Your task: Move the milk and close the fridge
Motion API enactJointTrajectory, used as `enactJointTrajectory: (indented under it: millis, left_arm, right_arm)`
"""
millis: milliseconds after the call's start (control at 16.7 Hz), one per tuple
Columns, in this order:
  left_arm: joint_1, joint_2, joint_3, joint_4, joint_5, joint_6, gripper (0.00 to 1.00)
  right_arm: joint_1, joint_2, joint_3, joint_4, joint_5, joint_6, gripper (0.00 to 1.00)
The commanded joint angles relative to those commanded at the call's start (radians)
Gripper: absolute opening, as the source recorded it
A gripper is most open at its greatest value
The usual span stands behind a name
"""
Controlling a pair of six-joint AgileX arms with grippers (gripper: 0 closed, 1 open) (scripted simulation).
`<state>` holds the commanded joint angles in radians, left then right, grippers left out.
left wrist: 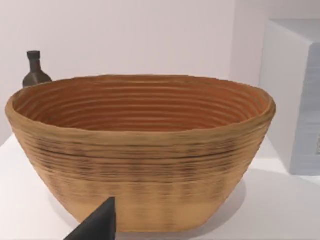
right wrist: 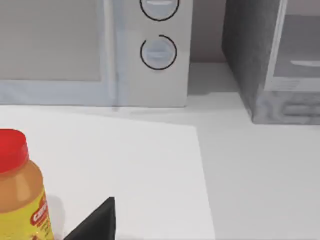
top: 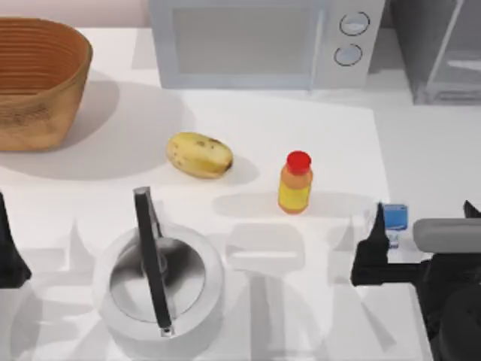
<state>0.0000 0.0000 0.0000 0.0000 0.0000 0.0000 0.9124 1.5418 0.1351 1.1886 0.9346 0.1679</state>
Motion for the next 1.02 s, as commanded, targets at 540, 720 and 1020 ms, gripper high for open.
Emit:
enactJointTrajectory:
  millis: [540,720,1020]
  left_arm:
    - [0.000,0.000,0.000,0.000,0.000,0.000,1.00]
    - [0.000,0.000,0.000,0.000,0.000,0.000,1.00]
    - [0.000,0.000,0.000,0.000,0.000,0.000,1.00]
  right_arm:
    - [-0.037,0.434,0.063,0.254,-0.042,0.102,1.00]
    - [-0.037,0.434,0.063,0.254,-0.042,0.102,1.00]
    - [-0.090,0.470,0.105,0.269,-0.091,0.077,1.00]
